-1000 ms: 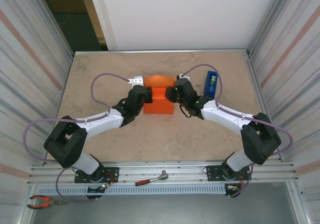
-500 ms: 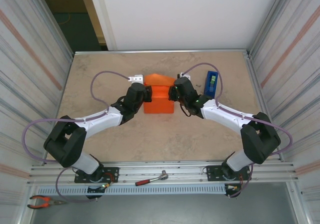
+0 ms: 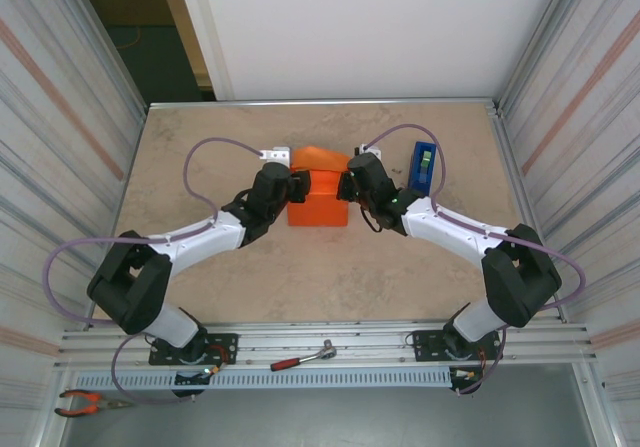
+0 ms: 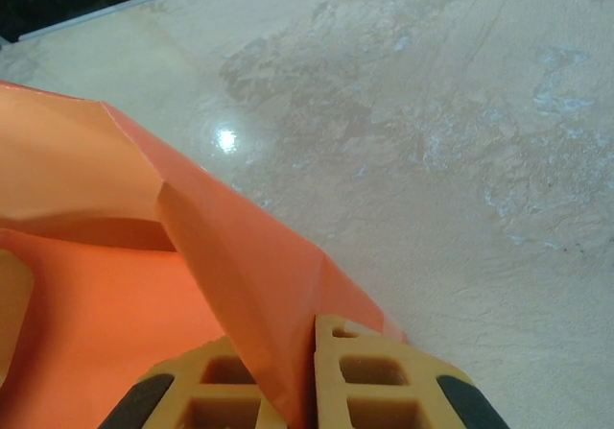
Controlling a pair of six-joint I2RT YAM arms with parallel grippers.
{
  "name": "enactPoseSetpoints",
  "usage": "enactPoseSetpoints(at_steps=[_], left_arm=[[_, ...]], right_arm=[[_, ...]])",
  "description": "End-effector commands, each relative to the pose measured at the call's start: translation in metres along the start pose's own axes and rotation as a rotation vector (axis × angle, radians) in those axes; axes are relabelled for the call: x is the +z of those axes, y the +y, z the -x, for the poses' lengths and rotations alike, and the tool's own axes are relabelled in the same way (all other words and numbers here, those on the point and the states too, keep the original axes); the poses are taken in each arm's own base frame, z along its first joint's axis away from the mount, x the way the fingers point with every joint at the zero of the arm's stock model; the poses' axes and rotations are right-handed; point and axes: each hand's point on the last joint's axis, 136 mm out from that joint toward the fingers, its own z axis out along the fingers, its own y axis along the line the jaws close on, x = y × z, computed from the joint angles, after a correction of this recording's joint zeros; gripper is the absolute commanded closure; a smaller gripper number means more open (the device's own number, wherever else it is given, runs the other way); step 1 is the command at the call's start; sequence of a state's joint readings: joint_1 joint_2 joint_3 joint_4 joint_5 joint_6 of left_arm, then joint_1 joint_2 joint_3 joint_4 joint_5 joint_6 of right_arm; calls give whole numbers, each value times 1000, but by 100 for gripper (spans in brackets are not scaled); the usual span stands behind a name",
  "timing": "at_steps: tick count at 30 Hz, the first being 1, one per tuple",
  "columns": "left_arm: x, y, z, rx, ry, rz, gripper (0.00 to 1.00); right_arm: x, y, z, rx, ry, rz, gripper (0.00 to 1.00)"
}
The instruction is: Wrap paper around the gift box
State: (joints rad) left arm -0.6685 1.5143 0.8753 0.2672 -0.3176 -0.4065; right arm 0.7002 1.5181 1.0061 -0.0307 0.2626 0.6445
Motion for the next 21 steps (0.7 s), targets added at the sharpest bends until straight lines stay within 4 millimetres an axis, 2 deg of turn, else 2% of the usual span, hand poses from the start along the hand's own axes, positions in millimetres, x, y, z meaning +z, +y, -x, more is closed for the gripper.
enactPoseSetpoints(at_steps=[1, 6, 9, 11, 14, 17, 19, 21], left_arm=[[7, 1, 5, 20, -14, 19, 53], [8, 11, -3, 34, 14, 73, 63], [6, 14, -6, 43, 22, 81, 64], [5, 14, -7, 47, 23, 80, 64], [4, 12, -8, 56, 25, 77, 64], [5, 10, -8, 59, 28, 72, 64], [5, 10, -9, 62, 31, 73, 65], [6, 9, -10, 65, 33, 74, 65]], right_arm=[[3, -18, -22, -23, 76, -58, 98], [-12, -11, -5, 44, 91, 15, 55], [-31, -9, 9, 75, 74, 55, 38], [-43, -16, 16, 96, 51, 56, 30], [-56, -35, 24, 159, 16, 46, 24], [-54, -55, 26, 248, 16, 48, 24], [-48, -64, 25, 311, 31, 70, 32], [-42, -65, 26, 355, 42, 107, 51]])
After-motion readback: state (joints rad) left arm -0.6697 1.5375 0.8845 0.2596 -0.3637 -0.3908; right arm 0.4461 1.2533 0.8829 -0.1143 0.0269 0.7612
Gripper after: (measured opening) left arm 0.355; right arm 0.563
